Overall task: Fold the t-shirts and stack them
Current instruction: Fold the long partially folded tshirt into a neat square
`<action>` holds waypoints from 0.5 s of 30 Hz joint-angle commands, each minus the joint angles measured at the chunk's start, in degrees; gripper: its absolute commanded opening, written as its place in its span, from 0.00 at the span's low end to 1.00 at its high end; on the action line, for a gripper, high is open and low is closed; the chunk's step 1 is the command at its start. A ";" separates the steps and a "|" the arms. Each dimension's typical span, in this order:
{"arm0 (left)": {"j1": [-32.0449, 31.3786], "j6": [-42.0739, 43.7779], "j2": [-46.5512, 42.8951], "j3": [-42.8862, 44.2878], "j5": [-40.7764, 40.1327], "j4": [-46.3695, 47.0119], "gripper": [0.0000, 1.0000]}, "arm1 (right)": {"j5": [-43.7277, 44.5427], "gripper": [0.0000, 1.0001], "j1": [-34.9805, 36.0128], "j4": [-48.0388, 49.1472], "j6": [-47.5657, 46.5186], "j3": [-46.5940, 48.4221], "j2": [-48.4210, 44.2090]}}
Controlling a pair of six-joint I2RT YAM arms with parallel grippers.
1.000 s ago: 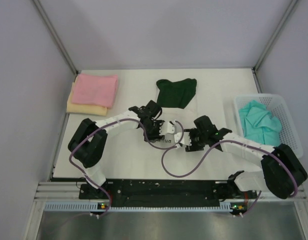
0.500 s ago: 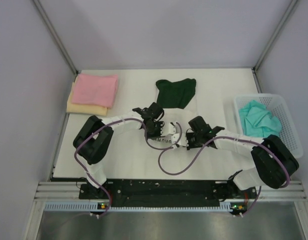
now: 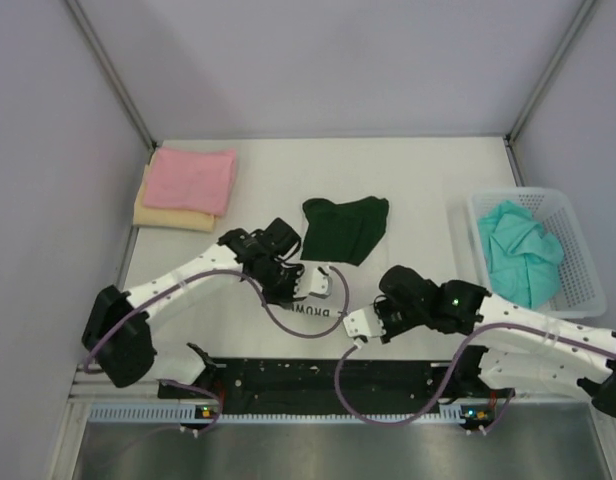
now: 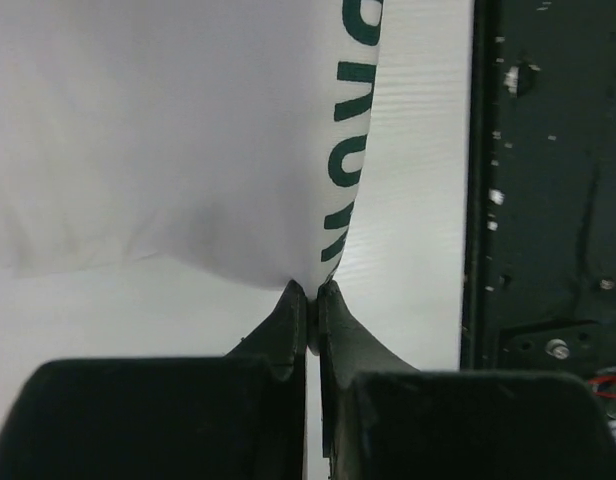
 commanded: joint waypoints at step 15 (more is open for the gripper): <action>1.93 -9.39 -20.03 7.80 -2.69 -13.24 0.00 | -13.97 0.00 -4.45 -8.87 11.56 15.73 -6.25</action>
